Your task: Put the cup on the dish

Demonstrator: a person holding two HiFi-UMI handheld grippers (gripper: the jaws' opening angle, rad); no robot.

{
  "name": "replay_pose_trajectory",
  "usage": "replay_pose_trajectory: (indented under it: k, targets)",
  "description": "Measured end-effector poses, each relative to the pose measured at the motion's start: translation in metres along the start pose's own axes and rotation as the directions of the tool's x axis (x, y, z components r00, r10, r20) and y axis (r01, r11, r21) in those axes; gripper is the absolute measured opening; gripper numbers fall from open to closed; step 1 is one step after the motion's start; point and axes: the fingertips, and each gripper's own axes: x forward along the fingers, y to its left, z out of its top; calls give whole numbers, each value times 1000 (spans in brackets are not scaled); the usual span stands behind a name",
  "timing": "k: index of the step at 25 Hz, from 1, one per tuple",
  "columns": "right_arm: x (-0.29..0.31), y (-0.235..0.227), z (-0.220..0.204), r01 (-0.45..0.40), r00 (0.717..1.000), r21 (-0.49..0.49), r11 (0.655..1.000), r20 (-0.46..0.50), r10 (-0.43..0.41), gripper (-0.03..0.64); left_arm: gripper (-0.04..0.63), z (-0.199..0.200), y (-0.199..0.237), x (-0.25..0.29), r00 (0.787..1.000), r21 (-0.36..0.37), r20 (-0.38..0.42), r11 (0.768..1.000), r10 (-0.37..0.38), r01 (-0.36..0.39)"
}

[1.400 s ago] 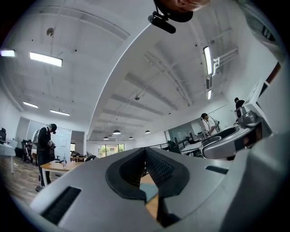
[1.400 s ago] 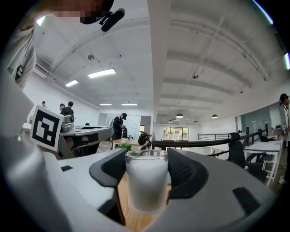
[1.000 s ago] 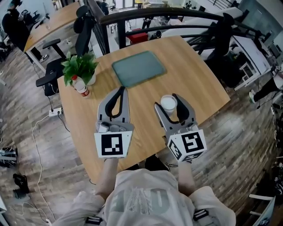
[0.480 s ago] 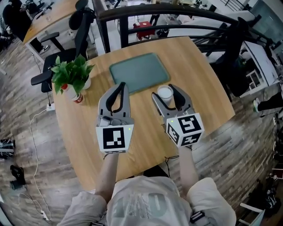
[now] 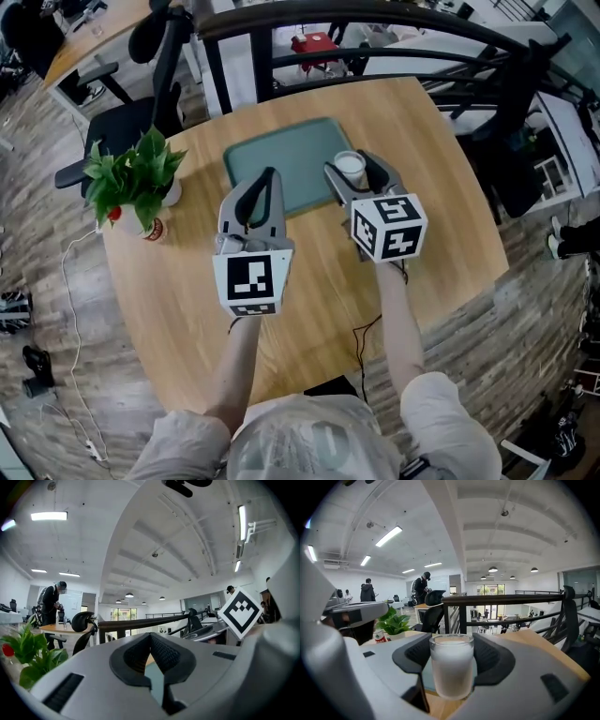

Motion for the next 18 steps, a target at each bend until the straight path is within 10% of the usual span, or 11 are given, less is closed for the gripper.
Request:
replay_pose_trajectory:
  k: [18]
  targets:
    - [198, -81, -62, -1, 994, 10, 1000, -112, 3, 275, 9, -112, 34, 57, 976, -76, -205, 992, 79, -96]
